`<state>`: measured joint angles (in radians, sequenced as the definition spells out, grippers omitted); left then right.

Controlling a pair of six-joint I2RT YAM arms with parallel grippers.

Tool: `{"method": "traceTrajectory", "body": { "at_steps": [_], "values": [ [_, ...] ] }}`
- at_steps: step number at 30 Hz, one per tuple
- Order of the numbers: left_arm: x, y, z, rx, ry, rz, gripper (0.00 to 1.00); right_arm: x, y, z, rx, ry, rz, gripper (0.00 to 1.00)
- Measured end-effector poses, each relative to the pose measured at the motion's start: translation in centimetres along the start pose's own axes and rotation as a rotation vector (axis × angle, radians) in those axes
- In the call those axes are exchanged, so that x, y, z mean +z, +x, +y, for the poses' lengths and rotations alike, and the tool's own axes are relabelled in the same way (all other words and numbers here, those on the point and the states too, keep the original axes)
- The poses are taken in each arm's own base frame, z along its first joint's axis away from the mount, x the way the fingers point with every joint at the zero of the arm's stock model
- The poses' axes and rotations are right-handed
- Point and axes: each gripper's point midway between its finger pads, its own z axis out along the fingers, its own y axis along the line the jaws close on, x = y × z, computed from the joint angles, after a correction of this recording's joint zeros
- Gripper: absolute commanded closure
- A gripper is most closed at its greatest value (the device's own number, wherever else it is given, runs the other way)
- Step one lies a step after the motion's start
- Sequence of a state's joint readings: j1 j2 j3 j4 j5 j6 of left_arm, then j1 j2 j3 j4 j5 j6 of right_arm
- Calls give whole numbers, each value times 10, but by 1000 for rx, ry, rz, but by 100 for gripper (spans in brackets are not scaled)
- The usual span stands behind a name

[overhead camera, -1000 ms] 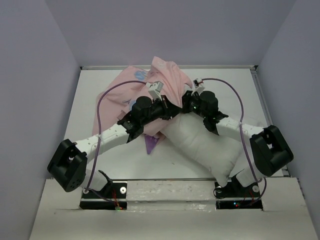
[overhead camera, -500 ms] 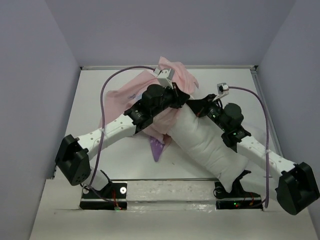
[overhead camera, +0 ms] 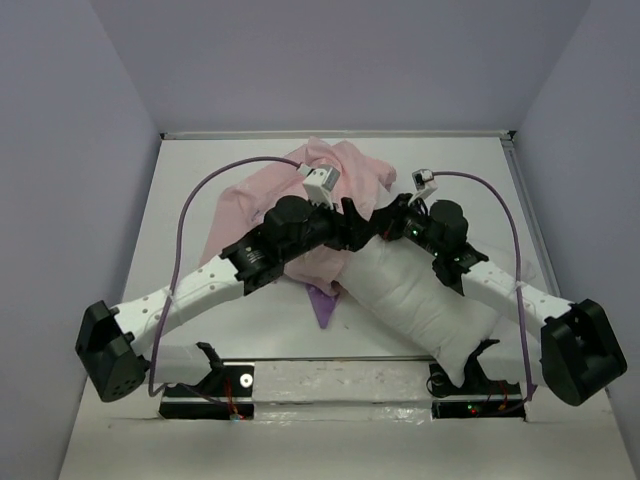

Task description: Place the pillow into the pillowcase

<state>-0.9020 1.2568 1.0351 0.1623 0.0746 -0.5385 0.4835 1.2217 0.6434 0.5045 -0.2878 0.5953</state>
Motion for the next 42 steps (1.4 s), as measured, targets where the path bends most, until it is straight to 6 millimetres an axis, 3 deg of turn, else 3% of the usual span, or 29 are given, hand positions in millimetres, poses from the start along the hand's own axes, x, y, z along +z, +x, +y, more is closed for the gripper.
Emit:
{"method": "traceTrajectory", "body": {
  "at_steps": [2,5,6,8,9,11,13,16,19,20,25,27,30,37,42],
  "values": [
    [-16,0,4,2,-23,-1,19,2,3,-5,-14,28,34,94],
    [-29,-17,2,36,-46,-45,22,1,0,-6,-36,45,59,82],
    [-30,-27,2,56,-67,-60,23,-1,0,-6,-54,54,69,70],
    [-26,-45,-2,83,-84,-95,26,-6,-2,-4,-70,65,77,57],
    [-21,-57,-1,108,-115,-105,28,-11,-6,-5,-82,86,77,50],
    [-7,-79,-3,153,-150,-133,38,-18,-12,-7,-101,125,67,49],
    [15,-96,-5,196,-183,-141,53,-28,-23,-14,-120,206,41,52],
    [63,-112,-1,277,-236,-109,64,-43,-36,-31,-126,344,-1,59],
    [112,-102,14,349,-283,-21,63,-60,-40,-53,-130,479,-31,64],
    [126,-96,23,379,-304,16,58,-67,-39,-62,-130,523,-37,65],
    [160,-54,75,493,-455,197,47,-84,-29,-75,-126,579,-37,66],
    [163,-41,94,540,-514,264,40,-87,-23,-76,-125,574,-31,64],
    [160,-34,106,579,-555,317,36,-86,-21,-75,-124,562,-24,61],
    [149,-42,123,629,-620,343,34,-85,-22,-67,-121,521,-21,60],
    [147,-40,146,637,-637,375,34,-85,-23,-61,-121,498,-25,60]
  ]
}}
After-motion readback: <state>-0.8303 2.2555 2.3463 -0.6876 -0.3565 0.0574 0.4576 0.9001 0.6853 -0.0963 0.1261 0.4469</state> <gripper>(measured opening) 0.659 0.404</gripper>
